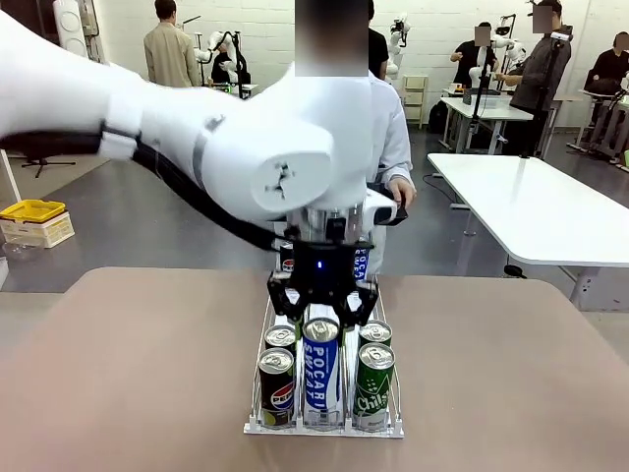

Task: Retrieve and hand over the desired beverage to the person.
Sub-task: Pick up a can of the same type that the person held from the Automatic Can Dispenser.

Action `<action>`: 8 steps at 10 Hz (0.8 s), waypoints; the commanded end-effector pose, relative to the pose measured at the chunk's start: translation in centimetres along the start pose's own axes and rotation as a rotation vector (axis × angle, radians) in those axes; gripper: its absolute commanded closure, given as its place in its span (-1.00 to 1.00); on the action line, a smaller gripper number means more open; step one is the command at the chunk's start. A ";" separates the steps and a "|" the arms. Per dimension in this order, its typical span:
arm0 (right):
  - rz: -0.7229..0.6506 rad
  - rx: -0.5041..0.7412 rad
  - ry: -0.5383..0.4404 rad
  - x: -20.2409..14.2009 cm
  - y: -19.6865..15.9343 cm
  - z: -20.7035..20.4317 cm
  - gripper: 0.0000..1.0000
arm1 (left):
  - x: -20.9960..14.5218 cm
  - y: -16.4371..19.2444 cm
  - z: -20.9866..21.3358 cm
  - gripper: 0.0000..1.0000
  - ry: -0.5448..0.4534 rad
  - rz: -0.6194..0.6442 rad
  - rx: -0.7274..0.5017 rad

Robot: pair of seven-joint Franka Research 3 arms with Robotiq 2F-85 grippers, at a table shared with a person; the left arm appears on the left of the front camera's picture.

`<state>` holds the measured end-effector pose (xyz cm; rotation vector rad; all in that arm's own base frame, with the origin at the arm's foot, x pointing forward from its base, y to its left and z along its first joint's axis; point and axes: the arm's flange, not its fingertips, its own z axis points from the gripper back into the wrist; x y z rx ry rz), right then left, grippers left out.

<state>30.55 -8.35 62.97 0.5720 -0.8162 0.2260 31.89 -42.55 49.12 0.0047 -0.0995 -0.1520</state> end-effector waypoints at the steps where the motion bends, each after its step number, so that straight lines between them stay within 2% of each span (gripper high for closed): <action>1: 0.006 0.027 -0.004 0.0 -0.2 -0.2 -1.00 | -0.3 0.0 4.5 1.00 -0.014 0.051 0.005; 3: 0.006 0.027 -0.004 0.0 -0.2 -0.2 -1.00 | 0.1 -0.9 9.4 1.00 0.004 0.086 0.004; 5: 0.006 0.027 -0.004 0.0 -0.2 -0.2 -1.00 | 1.3 -2.4 14.8 1.00 0.017 0.192 0.023; 7: 0.006 0.027 -0.004 0.0 -0.2 -0.2 -1.00 | 2.4 -3.7 18.5 1.00 -0.015 0.280 0.086; 8: 0.006 0.027 -0.004 0.0 -0.2 -0.2 -1.00 | 3.2 -3.6 19.9 1.00 -0.005 0.312 0.063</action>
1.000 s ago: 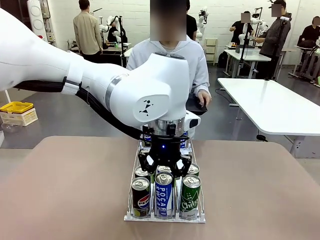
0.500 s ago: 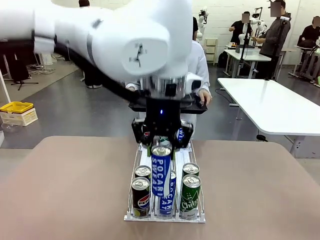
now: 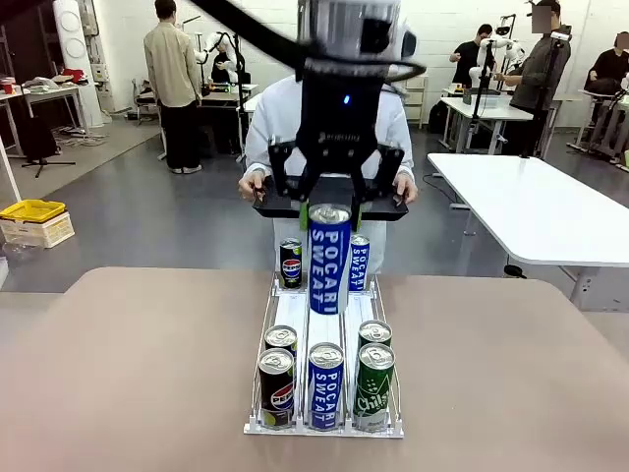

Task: Retrieve and hand over the desired beverage to the person.
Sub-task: Pick up a can of the same type that the person held from the Automatic Can Dispenser, then place the picked can on the Handle tray extended by the person.

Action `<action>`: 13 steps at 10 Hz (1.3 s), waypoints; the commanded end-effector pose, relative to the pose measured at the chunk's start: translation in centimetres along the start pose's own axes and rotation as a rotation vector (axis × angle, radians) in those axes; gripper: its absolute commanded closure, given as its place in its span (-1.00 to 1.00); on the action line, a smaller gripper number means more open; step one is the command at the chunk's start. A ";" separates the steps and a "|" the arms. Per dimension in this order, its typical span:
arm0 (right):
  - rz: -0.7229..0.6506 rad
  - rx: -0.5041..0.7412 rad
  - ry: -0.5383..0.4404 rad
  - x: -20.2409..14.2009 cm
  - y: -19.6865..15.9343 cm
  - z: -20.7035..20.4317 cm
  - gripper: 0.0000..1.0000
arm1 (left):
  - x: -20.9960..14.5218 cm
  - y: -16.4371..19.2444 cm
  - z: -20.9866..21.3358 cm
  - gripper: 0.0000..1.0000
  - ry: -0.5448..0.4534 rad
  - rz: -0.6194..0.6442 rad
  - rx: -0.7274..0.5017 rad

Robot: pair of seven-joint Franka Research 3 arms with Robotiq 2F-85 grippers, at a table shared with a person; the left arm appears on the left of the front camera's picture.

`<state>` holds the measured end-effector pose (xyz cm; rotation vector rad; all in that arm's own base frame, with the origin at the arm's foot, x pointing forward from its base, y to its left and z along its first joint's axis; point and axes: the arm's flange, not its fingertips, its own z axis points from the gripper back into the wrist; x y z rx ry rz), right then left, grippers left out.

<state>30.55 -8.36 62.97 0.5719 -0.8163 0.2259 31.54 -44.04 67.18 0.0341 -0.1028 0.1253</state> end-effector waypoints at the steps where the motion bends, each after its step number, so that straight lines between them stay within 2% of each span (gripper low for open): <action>1: 0.006 0.027 -0.004 0.0 -0.2 -0.2 -1.00 | 2.1 -2.4 3.3 1.00 0.002 0.065 0.011; 3: 0.006 0.027 -0.004 0.0 -0.2 -0.2 -1.00 | 3.1 -2.3 3.3 1.00 0.008 0.083 0.007; 4: 0.006 0.027 -0.004 0.0 -0.2 -0.2 -1.00 | 2.0 -0.5 1.9 1.00 0.011 0.057 -0.002; 13: 0.006 0.027 -0.004 0.0 -0.2 -0.2 -1.00 | 2.0 -0.5 1.9 1.00 0.011 0.057 -0.002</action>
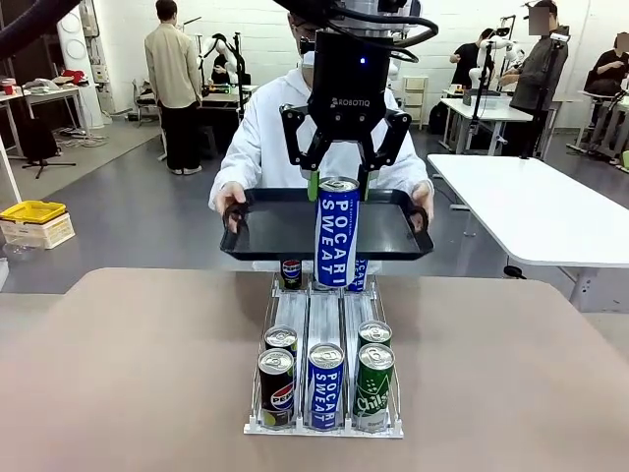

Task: Retrieve and hand over the desired beverage to the person.
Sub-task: Place the picked can on the Handle tray extended by the person.

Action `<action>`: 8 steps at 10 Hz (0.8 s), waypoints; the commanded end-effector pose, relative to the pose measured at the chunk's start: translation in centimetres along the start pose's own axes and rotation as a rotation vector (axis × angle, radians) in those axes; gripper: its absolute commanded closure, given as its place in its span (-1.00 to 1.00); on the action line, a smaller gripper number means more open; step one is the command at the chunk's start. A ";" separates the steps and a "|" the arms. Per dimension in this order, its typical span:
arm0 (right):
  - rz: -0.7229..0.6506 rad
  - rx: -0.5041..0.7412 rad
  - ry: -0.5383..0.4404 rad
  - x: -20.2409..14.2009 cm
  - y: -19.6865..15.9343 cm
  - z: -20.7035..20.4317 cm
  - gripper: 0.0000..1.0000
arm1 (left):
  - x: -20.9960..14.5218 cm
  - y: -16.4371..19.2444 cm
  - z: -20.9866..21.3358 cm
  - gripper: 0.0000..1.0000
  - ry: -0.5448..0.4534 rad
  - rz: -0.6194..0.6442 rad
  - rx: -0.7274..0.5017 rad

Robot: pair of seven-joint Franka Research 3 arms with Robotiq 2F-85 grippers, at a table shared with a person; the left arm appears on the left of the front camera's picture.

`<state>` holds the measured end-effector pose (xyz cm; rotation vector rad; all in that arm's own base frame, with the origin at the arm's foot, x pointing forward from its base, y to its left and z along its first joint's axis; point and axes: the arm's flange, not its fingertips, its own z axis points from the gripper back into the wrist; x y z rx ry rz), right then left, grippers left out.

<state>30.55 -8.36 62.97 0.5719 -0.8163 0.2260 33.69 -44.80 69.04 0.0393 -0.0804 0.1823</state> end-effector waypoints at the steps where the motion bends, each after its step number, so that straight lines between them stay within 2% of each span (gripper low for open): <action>1: 0.006 0.027 -0.004 0.0 -0.2 -0.2 -1.00 | -0.2 0.5 0.2 1.00 -0.012 0.001 -0.012; 8: 0.006 0.027 -0.004 0.0 -0.2 -0.2 -1.00 | -0.2 0.5 0.2 1.00 -0.012 0.001 -0.012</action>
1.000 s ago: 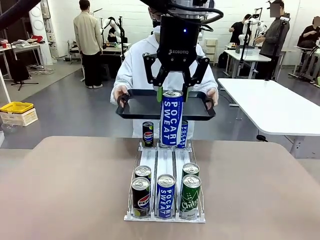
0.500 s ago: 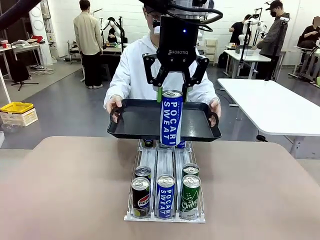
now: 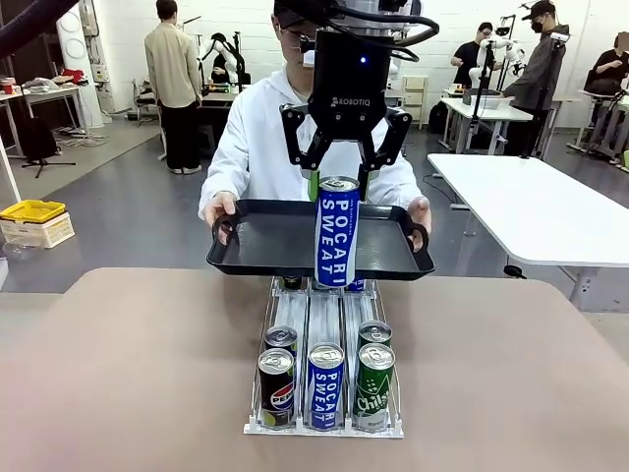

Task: Retrieve and hand over the desired beverage to the person.
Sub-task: Place the picked can on the Handle tray extended by the person.

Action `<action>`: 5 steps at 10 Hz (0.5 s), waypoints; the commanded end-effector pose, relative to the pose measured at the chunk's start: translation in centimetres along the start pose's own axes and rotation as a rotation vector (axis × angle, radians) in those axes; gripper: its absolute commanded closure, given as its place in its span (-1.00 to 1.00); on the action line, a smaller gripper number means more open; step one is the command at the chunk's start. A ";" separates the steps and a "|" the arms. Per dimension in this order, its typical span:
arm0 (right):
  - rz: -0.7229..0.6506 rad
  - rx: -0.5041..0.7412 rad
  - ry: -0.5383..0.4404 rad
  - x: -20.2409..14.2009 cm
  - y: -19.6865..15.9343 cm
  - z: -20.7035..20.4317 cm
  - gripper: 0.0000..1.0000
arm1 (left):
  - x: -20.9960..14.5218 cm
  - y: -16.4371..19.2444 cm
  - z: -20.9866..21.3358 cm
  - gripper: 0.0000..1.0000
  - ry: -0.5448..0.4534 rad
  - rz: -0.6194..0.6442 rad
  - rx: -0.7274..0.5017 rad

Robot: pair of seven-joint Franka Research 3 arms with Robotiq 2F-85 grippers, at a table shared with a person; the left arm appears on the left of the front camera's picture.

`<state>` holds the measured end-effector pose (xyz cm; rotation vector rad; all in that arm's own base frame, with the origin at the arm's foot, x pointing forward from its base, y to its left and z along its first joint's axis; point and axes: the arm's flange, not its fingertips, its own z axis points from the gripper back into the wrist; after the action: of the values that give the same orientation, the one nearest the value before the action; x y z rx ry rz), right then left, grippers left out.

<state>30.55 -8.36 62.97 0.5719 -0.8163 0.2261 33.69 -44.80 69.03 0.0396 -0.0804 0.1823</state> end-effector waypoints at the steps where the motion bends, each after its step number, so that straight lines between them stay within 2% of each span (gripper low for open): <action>1: 0.006 0.027 -0.004 0.0 -0.2 -0.2 -1.00 | -0.2 0.5 0.2 1.00 -0.012 0.001 -0.012; 5: 0.006 0.027 -0.004 0.0 -0.2 -0.2 -1.00 | -0.2 0.5 0.2 1.00 -0.012 0.001 -0.012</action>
<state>30.55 -8.36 62.97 0.5718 -0.8163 0.2261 33.69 -44.80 69.02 0.0397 -0.0804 0.1823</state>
